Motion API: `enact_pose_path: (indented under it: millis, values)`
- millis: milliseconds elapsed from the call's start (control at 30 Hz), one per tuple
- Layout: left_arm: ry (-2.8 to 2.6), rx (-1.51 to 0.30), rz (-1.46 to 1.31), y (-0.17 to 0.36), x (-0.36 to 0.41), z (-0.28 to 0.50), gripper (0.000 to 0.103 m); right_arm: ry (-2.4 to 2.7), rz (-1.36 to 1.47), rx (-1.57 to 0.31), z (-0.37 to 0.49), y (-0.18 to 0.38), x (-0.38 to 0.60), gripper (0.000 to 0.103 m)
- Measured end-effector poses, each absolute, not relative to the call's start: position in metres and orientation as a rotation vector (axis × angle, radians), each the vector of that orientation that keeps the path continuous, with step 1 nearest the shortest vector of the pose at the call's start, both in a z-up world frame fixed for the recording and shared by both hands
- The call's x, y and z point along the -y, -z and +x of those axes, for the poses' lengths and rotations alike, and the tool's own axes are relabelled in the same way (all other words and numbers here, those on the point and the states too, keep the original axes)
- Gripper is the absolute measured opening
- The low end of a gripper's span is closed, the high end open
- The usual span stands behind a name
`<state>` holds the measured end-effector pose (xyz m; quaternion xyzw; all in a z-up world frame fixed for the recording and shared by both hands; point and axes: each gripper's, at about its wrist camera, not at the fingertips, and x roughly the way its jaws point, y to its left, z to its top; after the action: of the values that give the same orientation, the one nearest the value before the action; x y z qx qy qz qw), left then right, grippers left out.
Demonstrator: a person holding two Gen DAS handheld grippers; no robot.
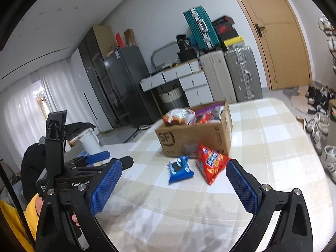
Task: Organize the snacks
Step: 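Move both tools toward the blue Oreo pack and red chip packet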
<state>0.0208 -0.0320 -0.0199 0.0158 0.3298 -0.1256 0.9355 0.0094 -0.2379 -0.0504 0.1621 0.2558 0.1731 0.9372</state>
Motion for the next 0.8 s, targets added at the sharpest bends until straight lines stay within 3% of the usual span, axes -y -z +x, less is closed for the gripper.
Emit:
enact_pose_path:
  millis: [800]
  values:
    - [0.358, -0.986, -0.057, 0.153, 0.06, 0.162, 0.102, -0.324, 0.326, -0.881, 0.187, 0.147, 0.229, 0.099]
